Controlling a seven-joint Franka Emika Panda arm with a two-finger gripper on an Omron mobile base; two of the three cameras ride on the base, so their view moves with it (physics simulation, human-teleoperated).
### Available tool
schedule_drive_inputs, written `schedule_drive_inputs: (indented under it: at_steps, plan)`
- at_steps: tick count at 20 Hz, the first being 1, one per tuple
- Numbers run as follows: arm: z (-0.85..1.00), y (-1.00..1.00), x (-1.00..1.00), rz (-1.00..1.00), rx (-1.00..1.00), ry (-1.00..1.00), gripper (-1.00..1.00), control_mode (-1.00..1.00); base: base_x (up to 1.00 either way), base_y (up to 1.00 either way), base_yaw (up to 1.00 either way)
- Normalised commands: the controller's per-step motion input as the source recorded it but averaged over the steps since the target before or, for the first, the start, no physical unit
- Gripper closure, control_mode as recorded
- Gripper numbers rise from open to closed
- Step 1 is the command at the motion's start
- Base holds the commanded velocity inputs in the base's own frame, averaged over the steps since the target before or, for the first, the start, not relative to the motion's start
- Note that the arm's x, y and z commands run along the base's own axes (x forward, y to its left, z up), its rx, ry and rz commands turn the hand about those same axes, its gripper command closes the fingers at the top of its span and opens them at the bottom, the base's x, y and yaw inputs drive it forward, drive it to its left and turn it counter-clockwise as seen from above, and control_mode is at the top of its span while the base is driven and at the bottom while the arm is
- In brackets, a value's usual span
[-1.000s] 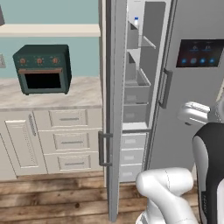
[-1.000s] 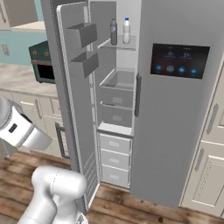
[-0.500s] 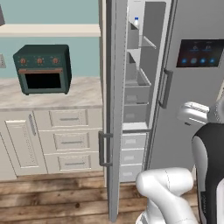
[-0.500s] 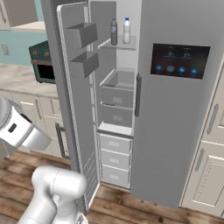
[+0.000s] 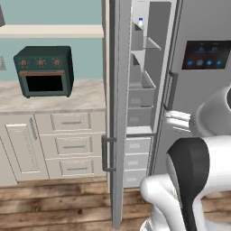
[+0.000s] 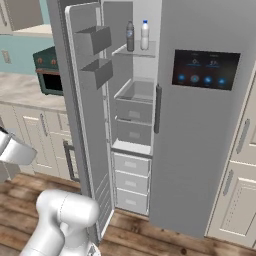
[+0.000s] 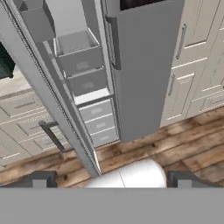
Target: Take the bottled waters from the counter and place them in the freezer to freeze. Close the freezer door after placing the bottles.
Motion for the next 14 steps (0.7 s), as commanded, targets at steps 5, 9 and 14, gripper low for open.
schedule_drive_inputs:
  at_steps: [5,9,14]
  plan:
    - [0.00,1.00,0.61,-0.13,-0.20,-0.08,-1.00,-1.00,0.00,0.00,0.00]
    - [-0.04,0.99,0.52,-0.27,-0.16,-0.19,-1.00,-1.00,0.00,0.00,0.00]
    - [-0.23,0.80,0.47,-0.33,-0.18,-0.28,-1.00,-1.00,0.00,0.00,0.00]
